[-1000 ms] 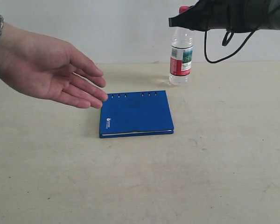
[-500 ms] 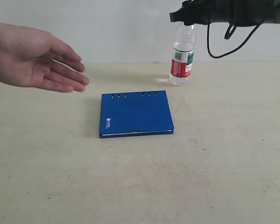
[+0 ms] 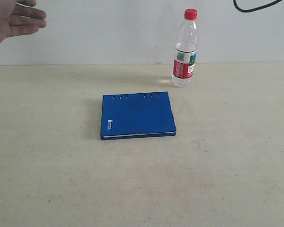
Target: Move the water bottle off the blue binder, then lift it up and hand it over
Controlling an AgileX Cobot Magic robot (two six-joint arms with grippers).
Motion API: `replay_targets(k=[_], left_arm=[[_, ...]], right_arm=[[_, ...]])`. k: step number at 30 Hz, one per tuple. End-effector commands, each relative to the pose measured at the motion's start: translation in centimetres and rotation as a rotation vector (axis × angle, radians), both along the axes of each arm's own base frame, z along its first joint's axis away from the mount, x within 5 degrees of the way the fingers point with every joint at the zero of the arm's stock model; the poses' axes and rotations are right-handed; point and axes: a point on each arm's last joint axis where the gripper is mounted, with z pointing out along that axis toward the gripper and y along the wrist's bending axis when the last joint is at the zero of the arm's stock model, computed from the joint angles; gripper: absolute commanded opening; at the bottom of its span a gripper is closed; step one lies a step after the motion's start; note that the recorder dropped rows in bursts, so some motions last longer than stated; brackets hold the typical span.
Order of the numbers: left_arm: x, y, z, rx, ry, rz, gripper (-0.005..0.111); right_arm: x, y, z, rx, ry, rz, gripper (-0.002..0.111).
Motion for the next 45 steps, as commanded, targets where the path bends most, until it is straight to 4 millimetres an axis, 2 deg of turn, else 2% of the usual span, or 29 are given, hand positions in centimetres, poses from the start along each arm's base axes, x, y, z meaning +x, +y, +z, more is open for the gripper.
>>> replay_targets(k=[1, 5, 8, 10, 12, 14, 16, 17, 20, 24, 25, 26, 27, 28, 29, 30, 32, 33, 35, 36, 37, 39, 41, 43, 45], left_arm=[[0.0, 0.0, 0.0, 0.004, -0.007, -0.002, 0.005], [0.0, 0.0, 0.0, 0.004, -0.007, -0.002, 0.005], [0.0, 0.0, 0.0, 0.004, -0.007, -0.002, 0.005], [0.0, 0.0, 0.0, 0.004, -0.007, -0.002, 0.005], [0.0, 0.0, 0.0, 0.004, -0.007, -0.002, 0.005], [0.0, 0.0, 0.0, 0.004, -0.012, -0.002, 0.005], [0.1, -0.1, 0.3, -0.089, -0.044, 0.0, 0.005], [0.1, -0.2, 0.4, -0.188, -0.062, 0.003, 0.005], [0.1, -0.8, 0.8, -0.656, -0.08, 0.005, 0.005], [0.1, -1.1, 1.0, -0.828, -0.08, -0.005, 0.005], [0.1, -1.2, 1.0, -0.85, -0.078, -0.007, 0.005], [0.1, -1.2, 1.0, -0.856, -0.076, -0.008, 0.005], [0.1, -1.3, 0.9, -0.862, -0.059, -0.013, 0.005], [0.0, -1.4, 0.8, -0.869, -0.043, -0.019, 0.005], [0.0, -1.6, 0.5, -0.869, -0.004, -0.03, 0.005], [-0.1, -1.7, 0.4, -0.869, 0.011, -0.035, 0.005], [-0.1, -1.8, 0.4, -0.881, 0.015, -0.037, 0.005], [-0.1, -1.8, 0.4, -0.884, 0.015, -0.038, 0.005], [0.0, -1.7, 0.5, -0.854, 0.003, -0.043, 0.005], [0.0, -1.7, 0.6, -0.83, -0.012, -0.054, 0.005], [0.0, -1.8, 1.0, -0.765, -0.036, -0.087, 0.005], [-0.4, -1.9, 3.7, -0.614, -0.16, -0.157, 0.005], [-0.4, -2.0, 5.4, -0.476, -0.224, -0.184, 0.005], [0.8, -2.2, 5.5, -0.389, -0.144, -0.207, 0.005], [2.4, -2.7, 4.6, -0.34, -0.007, -0.251, 0.005]], right_arm=[[0.1, -0.3, -0.2, 0.004, 0.005, -0.037, 0.047], [0.2, -1.0, -0.9, -0.015, 0.016, -0.11, 0.047], [0.0, -1.6, -2.8, -0.095, 0.055, -0.163, 0.047], [-0.4, -2.5, -4.5, -0.141, 0.1, -0.248, 0.047], [-1.4, -3.8, -5.4, -0.116, 0.151, -0.362, 0.047], [-2.9, -5.0, -5.7, -0.099, 0.195, -0.47, 0.043], [-4.7, -6.1, -5.3, -0.062, 0.229, -0.562, 0.032], [-5.4, -6.4, -4.9, -0.061, 0.232, -0.583, 0.024], [-8.0, -7.2, -3.1, -0.104, 0.203, -0.586, -0.001], [-12.5, -8.6, -1.1, -0.185, 0.166, -0.619, 0.0], [-14.9, -9.7, -1.5, -0.204, 0.184, -0.683, 0.0], [-15.7, -10.0, -2.1, -0.216, 0.199, -0.698, 0.0], [-17.6, -10.6, -4.4, -0.213, 0.25, -0.71, 0.0], [-18.2, -10.6, -5.5, -0.191, 0.273, -0.701, 0.0], [-19.7, -10.3, -8.7, -0.082, 0.336, -0.64, 0.0], [-20.6, -9.5, -10.7, 0.048, 0.386, -0.555, 0.0], [-22.5, -6.5, -14.2, 0.363, 0.554, -0.262, 0.0], [-23.4, -4.5, -15.1, 0.436, 0.638, -0.047, 0.0], [-25.4, -1.1, -15.4, 0.481, 0.745, 0.4, 0.0], [-26.2, -0.4, -15.4, 0.468, 0.791, 0.529, 0.0], [-26.5, -0.1, -15.4, 0.495, 0.831, 0.575, 0.0], [-26.5, -0.1, -15.5, 0.538, 0.879, 0.536, 0.0], [-26.3, -0.4, -15.7, 0.583, 0.92, 0.464, 0.0], [-26.3, -0.5, -16.0, 0.608, 0.959, 0.414, 0.0], [-26.4, -0.5, -16.0, 0.569, 0.978, 0.426, 0.0]])
